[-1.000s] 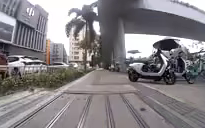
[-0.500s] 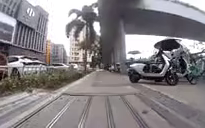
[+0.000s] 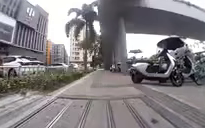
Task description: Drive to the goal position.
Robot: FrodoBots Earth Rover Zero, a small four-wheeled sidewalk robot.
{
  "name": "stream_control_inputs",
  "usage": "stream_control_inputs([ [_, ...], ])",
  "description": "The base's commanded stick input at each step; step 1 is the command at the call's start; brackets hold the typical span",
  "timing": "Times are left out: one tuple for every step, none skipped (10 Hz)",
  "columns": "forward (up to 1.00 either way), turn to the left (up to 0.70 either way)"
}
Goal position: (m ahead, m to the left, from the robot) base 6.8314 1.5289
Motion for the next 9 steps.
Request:
stream_control_inputs([
  [0.45,0.00],
  [0.60,0.00],
  [0.70,0.00],
  [0.70,0.00],
  [0.70,0.00],
  [0.70,0.00],
  [0.70,0.00],
  [0.70,0.00],
  [0.70,0.00],
])
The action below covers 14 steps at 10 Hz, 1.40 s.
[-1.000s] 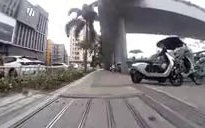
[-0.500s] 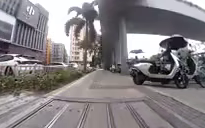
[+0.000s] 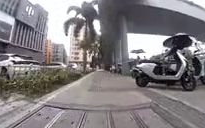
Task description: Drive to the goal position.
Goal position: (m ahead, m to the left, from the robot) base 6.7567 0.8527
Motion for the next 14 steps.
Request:
stream_control_inputs([
  [0.70,0.00],
  [0.70,0.00],
  [0.70,0.00],
  [0.70,0.00],
  [0.70,0.00],
  [0.70,0.00],
  [0.70,0.00],
  [0.70,0.00],
  [0.70,0.00],
  [0.70,0.00],
  [0.70,0.00],
  [0.70,0.00],
  [0.70,0.00],
  [0.70,0.00],
])
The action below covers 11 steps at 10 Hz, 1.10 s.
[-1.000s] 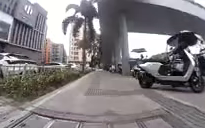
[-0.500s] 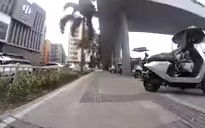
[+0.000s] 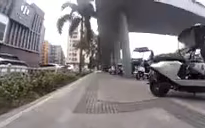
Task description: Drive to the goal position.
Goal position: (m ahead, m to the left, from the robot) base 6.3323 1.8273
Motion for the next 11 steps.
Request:
stream_control_inputs([
  [0.70,0.00],
  [0.70,0.00],
  [0.70,0.00],
  [0.70,0.00],
  [0.70,0.00],
  [0.70,0.00],
  [0.70,0.00],
  [0.70,0.00],
  [0.70,0.00],
  [0.70,0.00],
  [0.70,0.00],
])
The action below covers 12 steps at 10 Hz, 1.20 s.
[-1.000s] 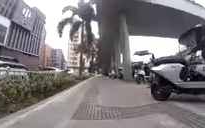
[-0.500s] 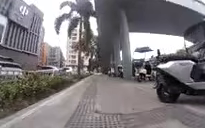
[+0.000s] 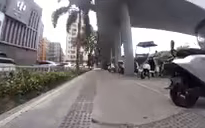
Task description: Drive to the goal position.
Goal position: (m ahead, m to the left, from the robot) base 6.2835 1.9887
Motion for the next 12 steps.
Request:
stream_control_inputs([
  [0.70,0.00],
  [0.70,0.00],
  [0.70,0.00],
  [0.70,0.00],
  [0.70,0.00],
  [0.70,0.00],
  [0.70,0.00],
  [0.70,0.00],
  [0.70,0.00],
  [0.70,0.00],
  [0.70,0.00],
  [0.70,0.00],
])
